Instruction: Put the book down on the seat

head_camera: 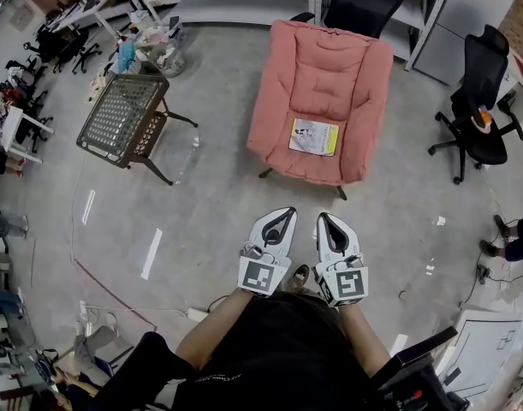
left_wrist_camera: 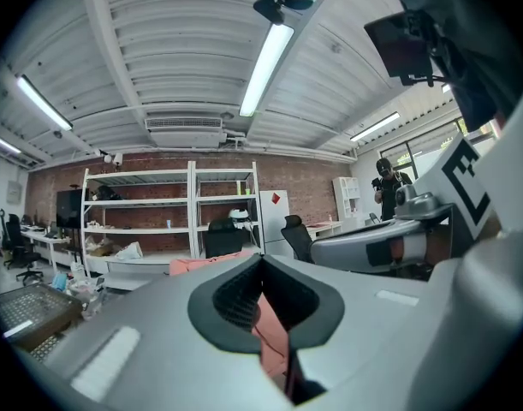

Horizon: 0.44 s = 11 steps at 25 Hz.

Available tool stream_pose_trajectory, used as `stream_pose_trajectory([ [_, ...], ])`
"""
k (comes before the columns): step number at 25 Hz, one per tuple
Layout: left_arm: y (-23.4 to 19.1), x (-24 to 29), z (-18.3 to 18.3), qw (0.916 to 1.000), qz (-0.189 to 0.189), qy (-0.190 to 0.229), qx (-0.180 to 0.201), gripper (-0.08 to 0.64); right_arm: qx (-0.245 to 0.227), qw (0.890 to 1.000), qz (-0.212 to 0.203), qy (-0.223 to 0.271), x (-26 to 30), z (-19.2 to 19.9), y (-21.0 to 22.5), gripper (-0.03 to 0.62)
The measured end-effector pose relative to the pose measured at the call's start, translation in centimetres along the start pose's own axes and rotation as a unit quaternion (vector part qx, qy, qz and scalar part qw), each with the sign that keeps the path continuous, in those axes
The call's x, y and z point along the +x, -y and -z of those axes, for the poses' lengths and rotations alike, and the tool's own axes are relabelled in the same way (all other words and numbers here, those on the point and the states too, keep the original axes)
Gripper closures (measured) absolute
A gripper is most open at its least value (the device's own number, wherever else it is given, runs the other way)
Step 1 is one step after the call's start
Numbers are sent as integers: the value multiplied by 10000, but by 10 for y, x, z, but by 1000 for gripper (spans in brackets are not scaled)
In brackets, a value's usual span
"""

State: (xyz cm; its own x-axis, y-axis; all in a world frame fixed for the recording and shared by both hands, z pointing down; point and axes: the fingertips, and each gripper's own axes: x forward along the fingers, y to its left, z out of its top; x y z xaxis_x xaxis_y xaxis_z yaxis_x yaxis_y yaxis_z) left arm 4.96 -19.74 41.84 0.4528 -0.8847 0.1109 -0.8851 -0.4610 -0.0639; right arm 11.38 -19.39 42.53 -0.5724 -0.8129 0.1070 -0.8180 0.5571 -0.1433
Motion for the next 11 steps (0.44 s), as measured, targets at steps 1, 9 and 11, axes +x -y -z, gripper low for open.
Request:
stream_pose_trajectory([
  [1,-1,0,1,10000,2,-1,23,560,-2,10000,-9,-11,2,1,0,583],
  [9,-21,11,7,10000,23,-54,1,560,23,9999,-17,-123,32,6,0,583],
  [11,-29,16,8,10000,58,-79,-7,560,54,9999,3,-140,42,7,0,583],
])
